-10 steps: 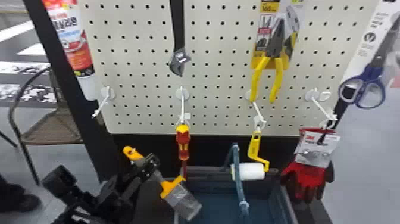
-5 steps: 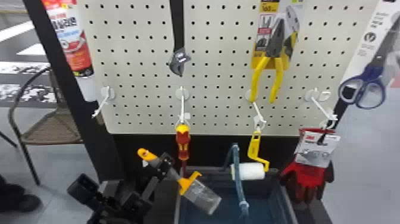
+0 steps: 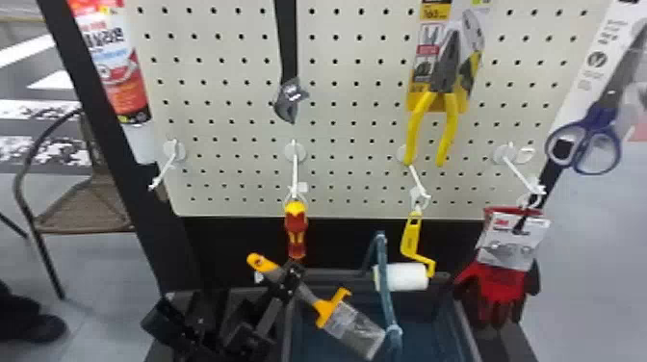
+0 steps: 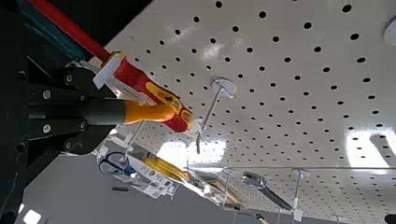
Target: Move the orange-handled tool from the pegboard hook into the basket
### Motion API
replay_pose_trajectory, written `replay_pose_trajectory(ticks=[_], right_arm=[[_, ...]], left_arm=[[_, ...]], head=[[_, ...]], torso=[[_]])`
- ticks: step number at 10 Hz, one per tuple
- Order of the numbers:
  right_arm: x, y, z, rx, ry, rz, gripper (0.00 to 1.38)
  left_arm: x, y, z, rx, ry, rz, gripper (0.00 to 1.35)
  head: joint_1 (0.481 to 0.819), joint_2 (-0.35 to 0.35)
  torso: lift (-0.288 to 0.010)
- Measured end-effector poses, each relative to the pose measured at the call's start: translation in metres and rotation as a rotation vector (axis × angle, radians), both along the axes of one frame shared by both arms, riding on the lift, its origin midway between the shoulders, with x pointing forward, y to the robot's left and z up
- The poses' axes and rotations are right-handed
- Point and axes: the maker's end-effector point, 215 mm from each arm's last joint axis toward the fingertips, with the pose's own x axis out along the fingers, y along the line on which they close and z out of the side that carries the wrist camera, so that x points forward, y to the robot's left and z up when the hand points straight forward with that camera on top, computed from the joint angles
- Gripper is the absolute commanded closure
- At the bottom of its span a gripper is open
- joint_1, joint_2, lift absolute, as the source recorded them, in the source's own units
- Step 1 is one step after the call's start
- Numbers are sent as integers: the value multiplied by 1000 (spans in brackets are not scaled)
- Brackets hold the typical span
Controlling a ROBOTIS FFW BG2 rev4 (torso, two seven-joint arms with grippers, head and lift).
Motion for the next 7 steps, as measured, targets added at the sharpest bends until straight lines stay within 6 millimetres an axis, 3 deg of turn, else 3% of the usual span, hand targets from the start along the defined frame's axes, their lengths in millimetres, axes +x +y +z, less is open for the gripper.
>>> replay_pose_trajectory(ticks=[7], right_arm=[[-1,1,-5,5,13,4,352]], left_arm=[[-5,-27,-20,-27,45,-17,1167]], head=[[549,0]], torso=[[-100]])
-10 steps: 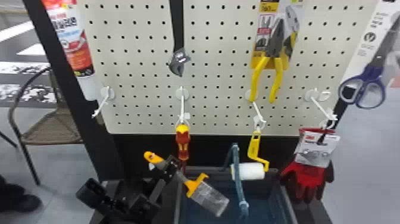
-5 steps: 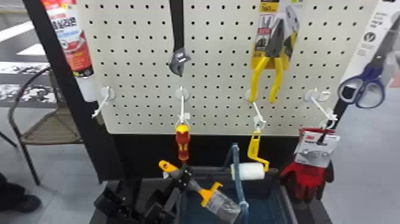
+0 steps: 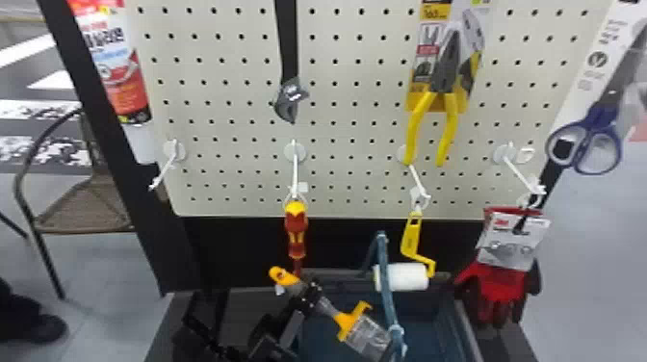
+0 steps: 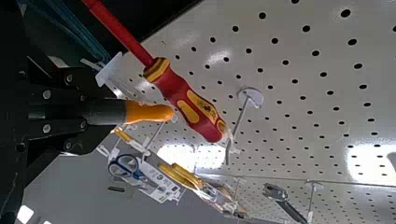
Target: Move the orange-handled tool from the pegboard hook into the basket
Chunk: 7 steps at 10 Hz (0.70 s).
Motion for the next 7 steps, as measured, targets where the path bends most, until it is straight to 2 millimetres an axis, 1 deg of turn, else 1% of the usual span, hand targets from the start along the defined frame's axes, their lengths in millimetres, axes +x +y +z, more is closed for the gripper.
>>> replay_pose_trajectory(ticks=[1,2,3,4,5,6,7], right_arm=[[0,0,0,0,1,0,352],[0,0,0,0,1,0,352],[-1,0,-1,0,2,-1,352],[-1,0,-1,1,3,0,352],[-1,0,-1,1,3,0,352],[-1,0,-1,2,4,0,352],[-1,0,-1,2,4,0,352]], left_arm=[[-2,-6,-2,-8,8,-12,1165],[-4,-11,-3,-15,16,-26,1093],[-5,-15,-5,-18,29,-38,653],[-6,-17,-14,-6,59,-44,199],[-7,-17,-20,17,74,-44,70],[-8,-14,-22,46,72,-44,144],[-8,-11,-21,61,65,-44,180]], head=[[549,0],[549,0],[549,0],[549,0],[549,0],[549,0],[549,0]], torso=[[-100],[-100],[-100],[-100],[-100],[-100],[-100]])
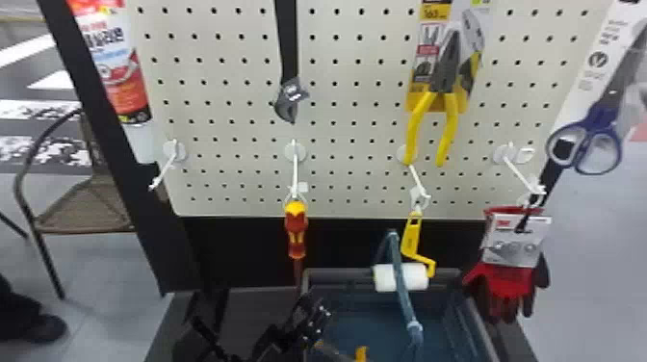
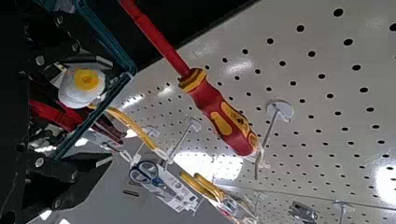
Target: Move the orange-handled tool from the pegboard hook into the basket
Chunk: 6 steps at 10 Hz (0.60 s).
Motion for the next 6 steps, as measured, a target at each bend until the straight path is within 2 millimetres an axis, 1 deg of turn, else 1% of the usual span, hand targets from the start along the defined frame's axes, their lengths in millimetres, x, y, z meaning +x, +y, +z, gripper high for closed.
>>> replay_pose_trajectory(ticks=[6], right_arm=[[-2,0,-3,2,7,-2,352]], left_arm=[[0,3,0,8,-3,3,183]], head=[[549,0]], torso=[[-100]])
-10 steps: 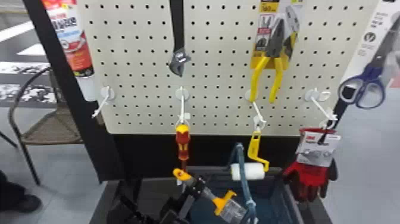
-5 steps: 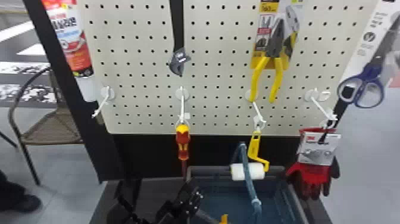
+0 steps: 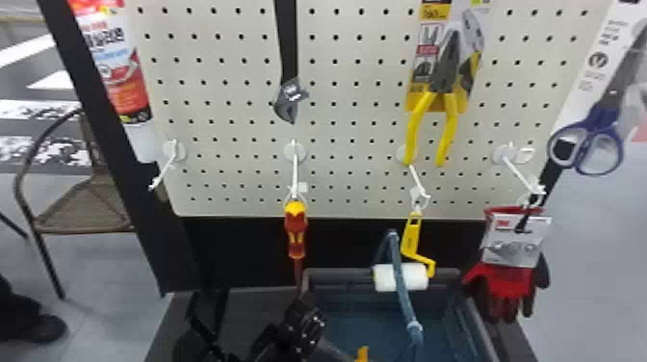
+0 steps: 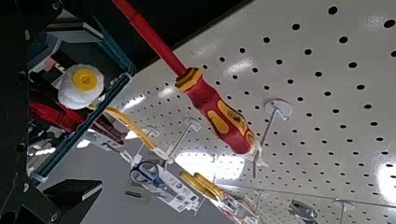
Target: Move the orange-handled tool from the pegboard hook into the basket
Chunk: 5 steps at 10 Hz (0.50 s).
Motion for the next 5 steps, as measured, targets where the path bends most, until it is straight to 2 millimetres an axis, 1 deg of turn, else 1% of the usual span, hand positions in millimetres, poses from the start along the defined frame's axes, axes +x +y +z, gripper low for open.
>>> replay_pose_trajectory(ticks=[5], right_arm=[[0,0,0,-2,1,1,352]], left_arm=[[0,0,1,9,-3,-4,183]], head=[[549,0]], torso=[[-100]])
